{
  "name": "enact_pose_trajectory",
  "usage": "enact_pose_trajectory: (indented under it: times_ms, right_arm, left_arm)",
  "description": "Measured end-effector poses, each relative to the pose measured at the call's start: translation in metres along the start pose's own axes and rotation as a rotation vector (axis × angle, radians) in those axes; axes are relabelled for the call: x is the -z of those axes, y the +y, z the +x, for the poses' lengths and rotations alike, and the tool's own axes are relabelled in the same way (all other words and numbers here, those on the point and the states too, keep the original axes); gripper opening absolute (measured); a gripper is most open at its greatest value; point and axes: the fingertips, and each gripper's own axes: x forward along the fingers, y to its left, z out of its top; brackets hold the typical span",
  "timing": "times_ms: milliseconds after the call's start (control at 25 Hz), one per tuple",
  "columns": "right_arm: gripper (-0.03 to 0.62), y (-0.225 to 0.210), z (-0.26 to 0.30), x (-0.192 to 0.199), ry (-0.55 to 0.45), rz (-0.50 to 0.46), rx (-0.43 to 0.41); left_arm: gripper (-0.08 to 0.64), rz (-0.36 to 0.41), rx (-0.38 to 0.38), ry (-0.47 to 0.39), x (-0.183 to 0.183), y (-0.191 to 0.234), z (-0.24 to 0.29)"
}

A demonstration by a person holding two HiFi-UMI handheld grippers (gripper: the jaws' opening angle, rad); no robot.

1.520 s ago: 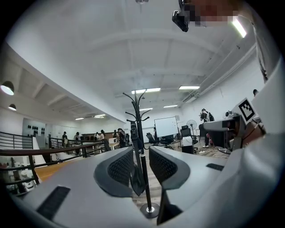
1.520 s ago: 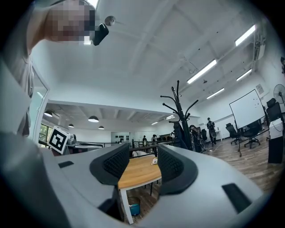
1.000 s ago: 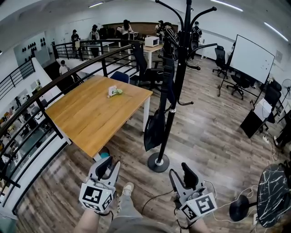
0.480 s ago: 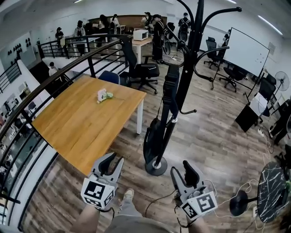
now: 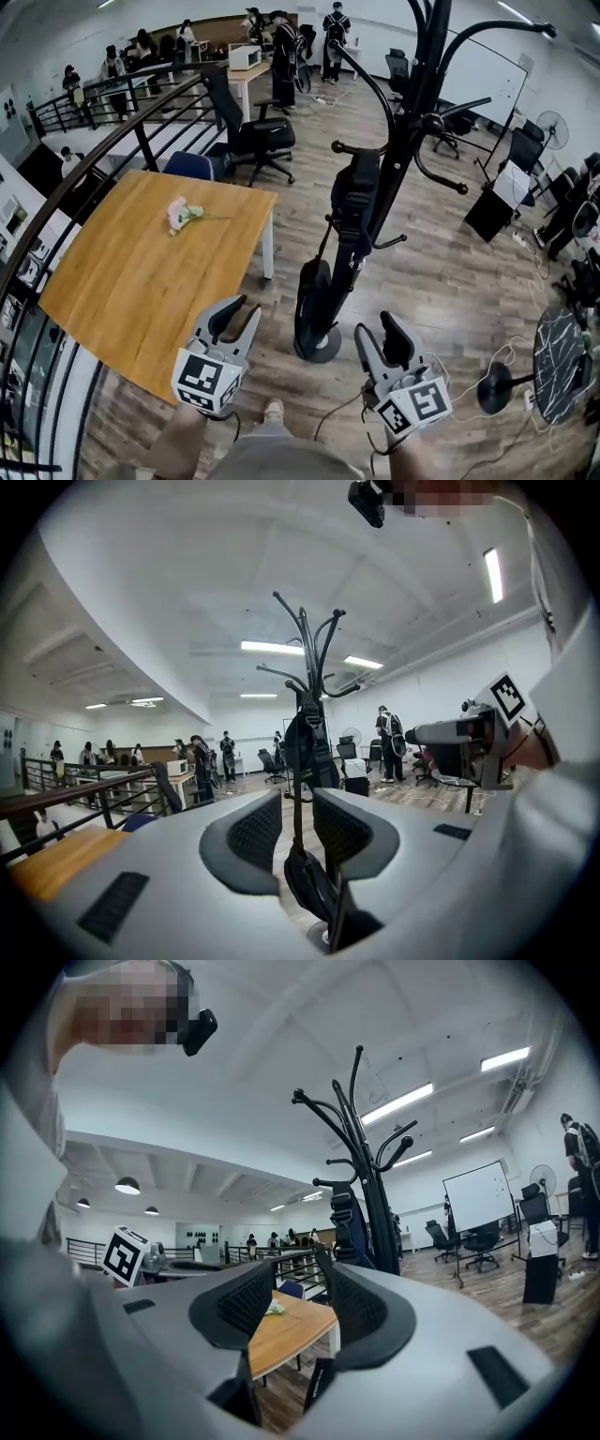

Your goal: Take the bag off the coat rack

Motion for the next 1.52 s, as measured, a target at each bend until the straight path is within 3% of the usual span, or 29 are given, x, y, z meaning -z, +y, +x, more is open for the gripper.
enact_pose_trajectory:
  times_ms: [280, 680, 880, 1040, 1240, 1520]
  right_arm:
    - [0.197, -0.013, 0.036, 0.001, 0.006, 0.010, 0.103]
    - [0.218, -0.034, 0.081, 0.020, 0.055, 0.037, 0.179]
    - [0.233, -0.055, 0.107, 0.033, 0.088, 0.045, 0.166]
    - [0.249, -0.071, 0.125, 0.046, 0.136, 0.042, 0.167]
    - [0.273, -0.084, 0.142, 0.070, 0.231, 0.028, 0.123]
    - [0.275, -0.096, 0.171, 0.081, 0.312, -0.004, 0.065]
  left_arm:
    - [0.118, 0.036, 0.152, 0.004, -0.003, 0.012, 0.067]
    - [0.118, 0.074, 0.277, 0.029, 0.008, 0.018, 0.134]
    - [0.123, 0.074, 0.283, 0.059, 0.023, 0.015, 0.167]
    - [0.140, -0.013, 0.265, 0.064, 0.029, 0.014, 0.189]
    - [0.183, -0.090, 0.295, 0.093, 0.046, -0.005, 0.221]
    - [0.201, -0.070, 0.304, 0.162, 0.072, -0.013, 0.268]
